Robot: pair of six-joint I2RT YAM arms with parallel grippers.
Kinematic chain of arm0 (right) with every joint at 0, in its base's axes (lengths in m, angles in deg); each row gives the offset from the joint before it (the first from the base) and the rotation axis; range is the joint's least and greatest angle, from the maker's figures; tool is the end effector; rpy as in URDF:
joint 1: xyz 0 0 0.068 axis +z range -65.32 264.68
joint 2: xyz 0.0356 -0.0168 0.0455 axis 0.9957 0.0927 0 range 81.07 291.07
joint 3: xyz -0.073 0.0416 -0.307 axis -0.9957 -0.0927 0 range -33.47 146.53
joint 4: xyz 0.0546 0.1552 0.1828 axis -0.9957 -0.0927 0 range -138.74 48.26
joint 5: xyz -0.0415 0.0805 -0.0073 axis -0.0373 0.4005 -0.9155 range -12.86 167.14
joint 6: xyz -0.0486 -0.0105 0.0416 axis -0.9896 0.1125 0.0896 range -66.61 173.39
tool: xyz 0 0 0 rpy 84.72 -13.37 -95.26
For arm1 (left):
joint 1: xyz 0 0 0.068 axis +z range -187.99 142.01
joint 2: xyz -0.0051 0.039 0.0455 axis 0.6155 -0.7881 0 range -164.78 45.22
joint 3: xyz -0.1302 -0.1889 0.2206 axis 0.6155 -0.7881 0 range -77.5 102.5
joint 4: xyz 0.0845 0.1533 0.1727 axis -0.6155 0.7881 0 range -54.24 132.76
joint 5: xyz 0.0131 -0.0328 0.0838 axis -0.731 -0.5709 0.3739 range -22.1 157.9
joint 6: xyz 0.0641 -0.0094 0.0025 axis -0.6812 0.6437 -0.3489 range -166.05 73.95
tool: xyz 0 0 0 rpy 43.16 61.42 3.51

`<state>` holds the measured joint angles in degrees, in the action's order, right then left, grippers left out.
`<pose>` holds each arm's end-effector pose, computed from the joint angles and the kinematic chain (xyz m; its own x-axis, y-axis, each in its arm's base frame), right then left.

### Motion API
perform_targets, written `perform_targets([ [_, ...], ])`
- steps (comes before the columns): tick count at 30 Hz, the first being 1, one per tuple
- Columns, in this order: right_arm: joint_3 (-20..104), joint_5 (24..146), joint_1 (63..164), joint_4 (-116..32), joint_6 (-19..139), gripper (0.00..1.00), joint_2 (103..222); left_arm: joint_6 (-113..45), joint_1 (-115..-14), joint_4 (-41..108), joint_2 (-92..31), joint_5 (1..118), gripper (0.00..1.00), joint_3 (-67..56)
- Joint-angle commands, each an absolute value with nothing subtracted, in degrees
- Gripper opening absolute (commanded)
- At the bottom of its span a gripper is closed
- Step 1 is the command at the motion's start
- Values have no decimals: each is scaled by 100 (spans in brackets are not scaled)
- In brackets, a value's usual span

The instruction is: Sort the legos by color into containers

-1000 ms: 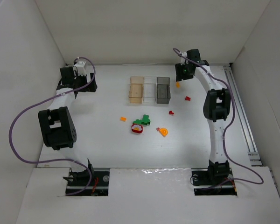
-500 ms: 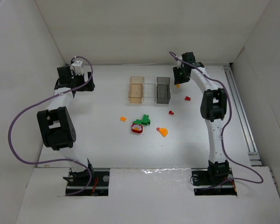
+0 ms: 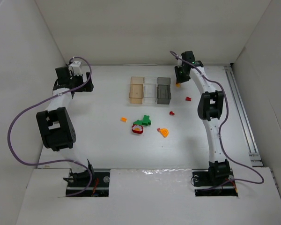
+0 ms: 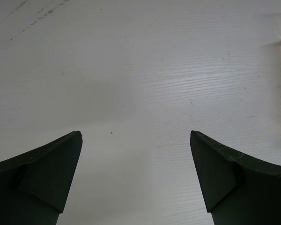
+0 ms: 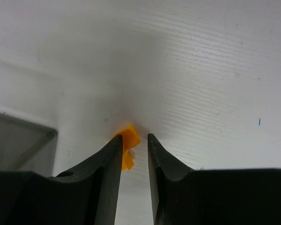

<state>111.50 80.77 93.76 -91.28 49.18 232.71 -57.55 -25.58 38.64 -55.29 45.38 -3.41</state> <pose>0.5885 0.0973 0.1908 -0.8044 -0.2027 -0.5585 -0.2519 0.9677 0.0116 0.4077 0.0699 0.3121 -0.4428 0.0912 -0.8920 0.2204 0.9754 -0.0097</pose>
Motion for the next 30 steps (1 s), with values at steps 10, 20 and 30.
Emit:
perform_targets([
  [10, 11191, 8363, 9435, -9667, 4926, 12, 23277, -5738, -2349, 3849, -5471, 4505, 100, 2],
  [20, 10602, 8469, 9128, -9597, 4707, 0, 22409, -5616, -2296, 3762, -5401, 4338, 100, -199],
  [30, 8133, 9216, 9127, -8288, 4153, 0, 20019, -5448, -2296, 3576, -5164, 4171, 100, -604],
])
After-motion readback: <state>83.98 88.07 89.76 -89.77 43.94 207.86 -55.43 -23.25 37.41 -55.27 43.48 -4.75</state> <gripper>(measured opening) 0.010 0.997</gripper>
